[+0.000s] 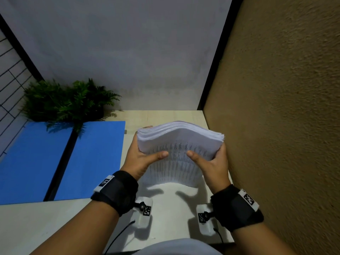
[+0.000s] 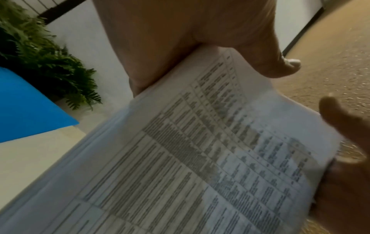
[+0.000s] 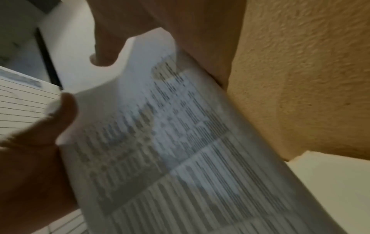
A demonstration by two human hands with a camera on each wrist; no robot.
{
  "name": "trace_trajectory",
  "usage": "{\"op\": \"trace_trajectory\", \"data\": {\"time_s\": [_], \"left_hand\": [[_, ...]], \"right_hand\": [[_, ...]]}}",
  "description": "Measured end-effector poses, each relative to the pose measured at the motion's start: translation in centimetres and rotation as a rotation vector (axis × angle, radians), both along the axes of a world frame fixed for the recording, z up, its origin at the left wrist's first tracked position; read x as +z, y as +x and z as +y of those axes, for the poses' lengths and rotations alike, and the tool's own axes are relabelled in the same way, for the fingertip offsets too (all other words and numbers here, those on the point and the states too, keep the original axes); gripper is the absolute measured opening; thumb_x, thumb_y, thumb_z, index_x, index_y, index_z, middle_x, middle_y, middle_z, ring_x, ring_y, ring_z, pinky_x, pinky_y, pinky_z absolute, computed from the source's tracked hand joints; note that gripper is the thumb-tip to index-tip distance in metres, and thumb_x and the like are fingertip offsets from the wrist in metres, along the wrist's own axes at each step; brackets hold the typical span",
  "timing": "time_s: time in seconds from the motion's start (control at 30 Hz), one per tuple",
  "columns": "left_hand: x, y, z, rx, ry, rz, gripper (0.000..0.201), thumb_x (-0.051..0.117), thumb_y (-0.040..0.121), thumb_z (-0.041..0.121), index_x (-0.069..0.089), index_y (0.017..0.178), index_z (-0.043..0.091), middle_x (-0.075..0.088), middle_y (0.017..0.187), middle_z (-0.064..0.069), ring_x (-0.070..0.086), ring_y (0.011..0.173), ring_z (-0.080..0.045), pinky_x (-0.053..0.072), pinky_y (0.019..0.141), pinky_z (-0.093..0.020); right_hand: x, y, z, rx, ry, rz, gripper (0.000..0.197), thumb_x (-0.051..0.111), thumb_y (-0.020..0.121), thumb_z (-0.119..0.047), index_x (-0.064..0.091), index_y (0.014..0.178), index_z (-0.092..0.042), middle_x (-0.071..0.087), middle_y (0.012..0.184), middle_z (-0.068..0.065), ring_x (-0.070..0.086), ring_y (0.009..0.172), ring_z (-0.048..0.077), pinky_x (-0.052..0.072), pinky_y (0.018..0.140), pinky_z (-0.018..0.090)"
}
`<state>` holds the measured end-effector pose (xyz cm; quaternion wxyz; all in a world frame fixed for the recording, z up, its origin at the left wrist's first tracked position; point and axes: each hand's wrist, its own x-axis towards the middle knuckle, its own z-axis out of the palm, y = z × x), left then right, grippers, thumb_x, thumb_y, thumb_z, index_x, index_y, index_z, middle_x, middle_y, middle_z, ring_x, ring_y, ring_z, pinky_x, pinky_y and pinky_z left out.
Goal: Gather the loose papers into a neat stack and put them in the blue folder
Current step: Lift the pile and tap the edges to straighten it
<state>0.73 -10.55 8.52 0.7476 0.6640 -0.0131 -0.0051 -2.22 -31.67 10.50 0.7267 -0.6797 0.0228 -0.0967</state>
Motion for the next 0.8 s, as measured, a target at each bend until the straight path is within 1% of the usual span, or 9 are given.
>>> {"op": "trace_trajectory", "data": {"time_s": [0.1, 0.2, 0.23, 0.3, 0.33, 0.47, 0.53, 0.63, 0.8], "left_hand": [[0.6, 0.0, -0.3, 0.014, 0.013, -0.032, 0.108, 0.094, 0.046, 0.043, 0.041, 0.140, 0.027, 0.059, 0.132, 0.001, 0.057, 0.122, -0.017, 0.055, 0.094, -0.039], [1.3, -0.2, -0.6, 0.041, 0.009, -0.078, 0.108, 0.090, 0.049, 0.045, 0.035, 0.142, 0.041, 0.051, 0.138, 0.011, 0.054, 0.121, -0.002, 0.052, 0.093, -0.022], [1.5, -0.2, -0.7, 0.048, 0.003, -0.096, 0.107, 0.089, 0.050, 0.047, 0.035, 0.141, 0.044, 0.049, 0.140, 0.012, 0.054, 0.121, -0.001, 0.051, 0.093, -0.021], [1.7, -0.1, -0.7, 0.060, -0.007, -0.099, 0.102, 0.088, 0.053, 0.046, 0.035, 0.140, 0.045, 0.048, 0.140, 0.014, 0.054, 0.123, -0.003, 0.052, 0.095, -0.025], [1.7, 0.0, -0.7, 0.066, -0.010, -0.096, 0.100, 0.087, 0.055, 0.044, 0.035, 0.140, 0.045, 0.048, 0.140, 0.014, 0.053, 0.124, -0.005, 0.052, 0.096, -0.027], [1.6, 0.3, -0.5, 0.085, 0.029, -0.088, 0.106, 0.084, 0.054, 0.047, 0.033, 0.146, 0.036, 0.050, 0.140, 0.008, 0.053, 0.124, -0.006, 0.049, 0.099, -0.023], [1.3, 0.3, -0.4, 0.086, 0.027, -0.082, 0.112, 0.087, 0.050, 0.051, 0.032, 0.147, 0.031, 0.053, 0.137, 0.006, 0.054, 0.122, -0.005, 0.050, 0.097, -0.021], [1.1, 0.5, -0.3, 0.082, 0.011, -0.041, 0.114, 0.089, 0.046, 0.057, 0.036, 0.143, 0.030, 0.056, 0.134, 0.005, 0.057, 0.120, -0.011, 0.052, 0.092, -0.026], [0.6, 0.9, -0.5, 0.066, 0.035, -0.012, 0.102, 0.089, 0.052, 0.040, 0.040, 0.141, 0.026, 0.060, 0.130, 0.005, 0.058, 0.119, -0.013, 0.054, 0.093, -0.034]], "right_hand": [[0.5, 0.2, 0.5, -0.066, -0.137, -0.088, 0.100, 0.089, 0.059, -0.037, 0.026, 0.136, -0.046, 0.045, 0.132, -0.018, 0.050, 0.122, -0.002, 0.051, 0.095, 0.023], [0.5, 0.6, 0.6, -0.156, -0.244, -0.162, 0.096, 0.079, 0.070, -0.044, 0.016, 0.142, -0.053, 0.035, 0.143, -0.011, 0.039, 0.133, 0.002, 0.044, 0.107, 0.033], [0.5, 0.6, 0.7, -0.158, -0.350, -0.209, 0.092, 0.075, 0.072, -0.046, 0.016, 0.143, -0.052, 0.033, 0.140, -0.013, 0.037, 0.131, -0.002, 0.043, 0.106, 0.028], [0.5, 0.7, 0.9, -0.151, -0.521, -0.300, 0.084, 0.071, 0.077, -0.045, 0.019, 0.144, -0.048, 0.030, 0.128, -0.024, 0.036, 0.121, -0.014, 0.040, 0.095, 0.008], [0.4, 0.8, 0.9, -0.165, -0.530, -0.292, 0.079, 0.070, 0.081, -0.042, 0.023, 0.144, -0.046, 0.029, 0.125, -0.027, 0.036, 0.118, -0.016, 0.039, 0.093, 0.006], [1.3, 1.3, 0.8, -0.258, -0.468, -0.161, 0.055, 0.061, 0.087, -0.049, 0.040, 0.137, -0.038, 0.028, 0.120, -0.020, 0.041, 0.115, -0.004, 0.045, 0.098, 0.033], [1.6, 1.6, 0.5, -0.208, -0.533, -0.183, 0.044, 0.056, 0.084, -0.056, 0.052, 0.124, -0.038, 0.028, 0.114, -0.020, 0.043, 0.110, -0.003, 0.051, 0.092, 0.035], [1.7, 2.4, 0.0, -0.259, -0.492, -0.119, 0.040, 0.056, 0.084, -0.056, 0.053, 0.119, -0.037, 0.033, 0.114, -0.013, 0.048, 0.109, 0.010, 0.055, 0.090, 0.045], [1.8, 2.5, 0.6, -0.226, -0.510, -0.204, 0.036, 0.056, 0.082, -0.056, 0.056, 0.112, -0.036, 0.040, 0.109, -0.014, 0.051, 0.109, 0.007, 0.054, 0.092, 0.041]]}}
